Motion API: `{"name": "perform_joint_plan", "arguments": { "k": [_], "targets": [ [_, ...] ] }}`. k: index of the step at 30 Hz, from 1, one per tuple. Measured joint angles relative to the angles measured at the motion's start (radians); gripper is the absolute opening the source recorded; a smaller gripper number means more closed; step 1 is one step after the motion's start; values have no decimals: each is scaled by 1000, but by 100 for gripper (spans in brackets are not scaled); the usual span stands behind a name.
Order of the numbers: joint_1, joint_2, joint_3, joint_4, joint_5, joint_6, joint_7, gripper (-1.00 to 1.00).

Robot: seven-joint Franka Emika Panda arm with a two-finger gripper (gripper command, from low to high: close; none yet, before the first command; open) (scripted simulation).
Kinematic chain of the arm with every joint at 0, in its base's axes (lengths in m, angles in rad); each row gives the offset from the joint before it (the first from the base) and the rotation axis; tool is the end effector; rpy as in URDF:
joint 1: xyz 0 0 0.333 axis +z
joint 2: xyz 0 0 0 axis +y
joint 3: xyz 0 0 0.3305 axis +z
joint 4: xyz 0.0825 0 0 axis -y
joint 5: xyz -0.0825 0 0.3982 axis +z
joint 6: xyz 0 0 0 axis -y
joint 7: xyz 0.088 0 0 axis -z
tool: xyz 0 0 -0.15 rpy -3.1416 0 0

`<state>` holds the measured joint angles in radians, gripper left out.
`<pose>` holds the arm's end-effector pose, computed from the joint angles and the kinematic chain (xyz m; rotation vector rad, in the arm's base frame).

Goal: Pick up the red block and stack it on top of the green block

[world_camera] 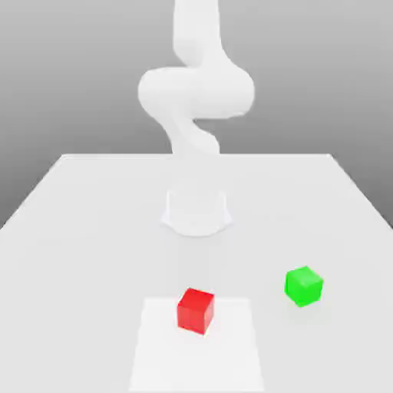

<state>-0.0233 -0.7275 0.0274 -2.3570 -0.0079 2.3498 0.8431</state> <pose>0.4093 0.0041 0.6389 -2.4814 1.1017 -0.9476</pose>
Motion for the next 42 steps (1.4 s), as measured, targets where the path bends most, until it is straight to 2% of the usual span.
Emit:
{"name": "perform_joint_plan", "arguments": {
  "k": [12, 17, 20, 24, 25, 32, 38, 42],
  "targets": [
    [-93, 425, 89, -312, -36, 282, 240, 0],
    [-101, 635, 96, -460, 5, 423, 315, 0],
    [-100, 748, 92, -476, -2, 512, 342, 0],
    [-68, 891, 45, -461, -59, 634, 386, 0],
    [-53, 927, 28, -456, -70, 664, 394, -100],
    [-51, 935, 24, -455, -76, 672, 399, -100],
    [-69, 748, 63, -482, 3, 512, 342, -100],
    [-9, 670, 88, -496, 20, 445, 259, -100]
  ]
}}
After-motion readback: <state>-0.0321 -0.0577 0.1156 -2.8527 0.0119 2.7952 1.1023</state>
